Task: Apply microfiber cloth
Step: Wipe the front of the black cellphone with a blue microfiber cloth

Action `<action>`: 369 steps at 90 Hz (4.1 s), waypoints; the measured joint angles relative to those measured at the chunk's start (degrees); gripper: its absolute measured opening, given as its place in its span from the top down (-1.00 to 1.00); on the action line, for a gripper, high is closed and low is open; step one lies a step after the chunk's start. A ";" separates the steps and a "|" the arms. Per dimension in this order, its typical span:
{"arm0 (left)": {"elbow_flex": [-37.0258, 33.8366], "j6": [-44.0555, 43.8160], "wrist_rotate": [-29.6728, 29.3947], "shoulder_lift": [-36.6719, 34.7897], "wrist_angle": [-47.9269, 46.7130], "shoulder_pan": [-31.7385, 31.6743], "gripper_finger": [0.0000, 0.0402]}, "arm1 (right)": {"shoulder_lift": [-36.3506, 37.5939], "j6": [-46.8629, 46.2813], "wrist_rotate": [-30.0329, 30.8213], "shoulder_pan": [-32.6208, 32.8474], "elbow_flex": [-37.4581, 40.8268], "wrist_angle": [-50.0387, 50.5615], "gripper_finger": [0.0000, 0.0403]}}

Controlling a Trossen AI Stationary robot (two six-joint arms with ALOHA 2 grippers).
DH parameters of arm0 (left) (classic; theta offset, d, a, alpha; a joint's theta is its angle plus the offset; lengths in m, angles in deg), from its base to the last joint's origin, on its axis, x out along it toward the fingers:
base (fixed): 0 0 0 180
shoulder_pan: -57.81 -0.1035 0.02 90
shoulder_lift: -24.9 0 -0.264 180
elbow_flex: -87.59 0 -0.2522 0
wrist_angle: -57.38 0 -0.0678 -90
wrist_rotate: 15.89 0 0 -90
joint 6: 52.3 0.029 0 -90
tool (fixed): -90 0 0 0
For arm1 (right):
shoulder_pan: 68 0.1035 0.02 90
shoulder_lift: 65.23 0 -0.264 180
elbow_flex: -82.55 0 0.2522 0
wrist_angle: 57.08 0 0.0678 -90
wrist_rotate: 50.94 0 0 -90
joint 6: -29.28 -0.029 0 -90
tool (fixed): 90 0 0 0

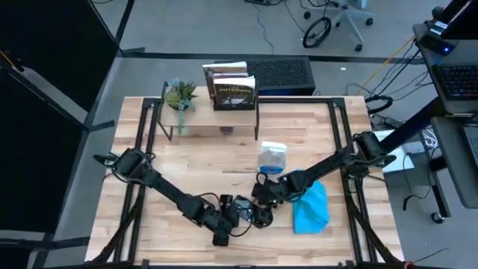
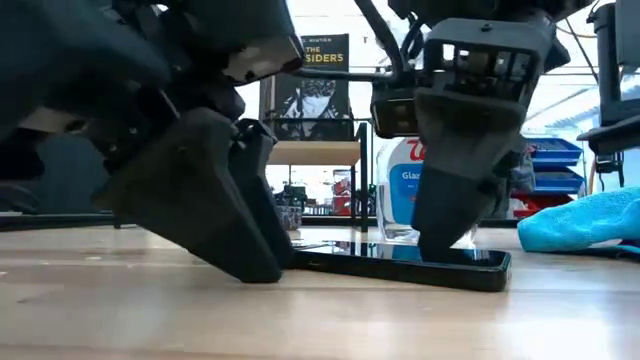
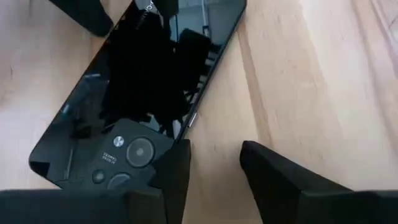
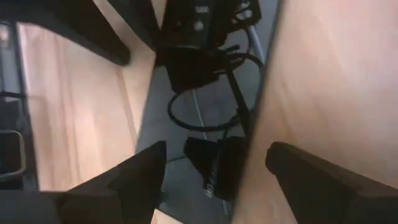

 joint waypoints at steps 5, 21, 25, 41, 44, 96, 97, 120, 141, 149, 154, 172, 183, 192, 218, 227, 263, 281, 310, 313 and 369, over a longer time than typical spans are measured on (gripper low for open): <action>0.04 -0.18 -0.04 0.15 0.13 -0.32 0.30 | -0.98 -0.73 -0.28 0.05 -0.09 -0.90 -0.36; -0.11 -0.31 -0.09 0.29 1.76 -1.12 0.30 | -2.27 -0.81 -1.09 0.33 -0.15 -3.22 -0.36; -0.17 -0.16 -0.17 0.33 2.34 -1.25 0.30 | -2.29 -0.54 -1.25 0.33 -0.07 -3.69 -0.36; -0.20 1.45 -0.17 0.81 2.95 -1.93 0.30 | -2.36 1.95 -2.84 0.42 0.23 -6.24 -0.36; -0.20 1.52 -0.15 0.83 2.99 -2.03 0.30 | -2.38 2.61 -2.76 0.51 0.23 -6.38 -0.36; -0.11 1.58 -4.58 1.19 4.12 -3.02 0.30 | -2.99 7.56 -4.43 0.42 0.00 -10.97 0.17; -0.11 1.54 -4.41 1.19 4.04 -3.02 0.30 | -2.91 7.58 -4.38 0.42 -0.03 -10.62 0.20; -0.26 3.72 0.61 -5.36 -2.87 -1.68 0.30 | 3.06 14.78 0.96 1.10 -0.85 7.89 0.91; -0.22 0.99 -11.30 -12.46 -12.44 0.17 0.30 | 3.44 24.58 18.90 3.27 -6.55 19.90 0.93; -0.14 0.03 -14.19 -12.99 -13.06 0.71 0.30 | 3.16 28.03 25.03 3.87 -6.63 19.42 0.94; -0.17 -0.18 -14.80 -13.02 -13.96 0.94 0.30 | 2.77 30.04 27.24 4.07 -6.63 19.70 0.92; -0.20 -0.36 -14.97 -12.67 -14.81 0.98 0.30 | 1.09 30.51 27.62 4.35 -6.61 19.05 0.75; -0.20 -0.35 -15.04 -12.67 -14.60 0.98 0.30 | 0.28 30.45 27.49 4.34 -6.63 18.28 0.63; -0.20 -0.38 -15.00 -12.67 -14.63 0.98 0.30 | -0.33 30.40 27.03 4.31 -6.63 18.10 0.50; -0.20 -0.36 -14.99 -12.67 -14.73 1.16 0.30 | -0.39 27.75 22.48 4.67 -6.63 17.90 0.02; -0.20 -0.36 -14.99 -12.67 -14.70 1.31 0.30 | -0.36 24.44 19.13 4.81 -6.63 17.94 -0.11; -0.20 -0.33 -14.95 -12.67 -14.47 1.31 0.30 | -0.28 22.01 15.50 4.59 -6.65 18.15 -0.24; -0.20 -0.31 -14.95 -12.69 -14.50 1.31 0.30 | 1.21 26.25 17.51 4.10 -6.59 19.25 -0.24; -0.17 0.06 -14.91 -12.69 -14.53 1.24 0.30 | 3.42 27.30 18.37 4.09 -6.59 19.08 -0.24; -0.17 -0.04 -14.93 -12.69 -14.53 1.24 0.30 | 3.46 27.74 18.32 4.23 -6.59 19.66 -0.24; -0.11 -7.53 -11.52 -9.06 -7.09 -2.96 0.30 | 22.95 -0.46 21.67 14.24 0.17 47.49 -0.24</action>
